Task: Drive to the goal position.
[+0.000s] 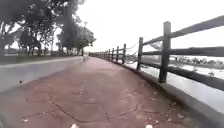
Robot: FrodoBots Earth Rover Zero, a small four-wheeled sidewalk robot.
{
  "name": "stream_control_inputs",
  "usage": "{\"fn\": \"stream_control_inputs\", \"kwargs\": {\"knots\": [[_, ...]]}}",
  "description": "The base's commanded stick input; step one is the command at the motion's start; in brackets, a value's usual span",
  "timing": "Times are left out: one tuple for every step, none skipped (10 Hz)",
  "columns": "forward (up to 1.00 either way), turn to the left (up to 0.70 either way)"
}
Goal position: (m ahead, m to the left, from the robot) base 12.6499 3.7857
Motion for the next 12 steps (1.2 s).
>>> {"fn": "stream_control_inputs", "kwargs": {"knots": [[1.00, 0.00], [1.00, 0.00], [1.00, 0.00], [1.00, 0.00], [1.00, 0.00], [1.00, 0.00], [1.00, 0.00], [1.00, 0.00], [1.00, 0.00], [1.00, 0.00], [1.00, 0.00], [1.00, 0.00]]}}
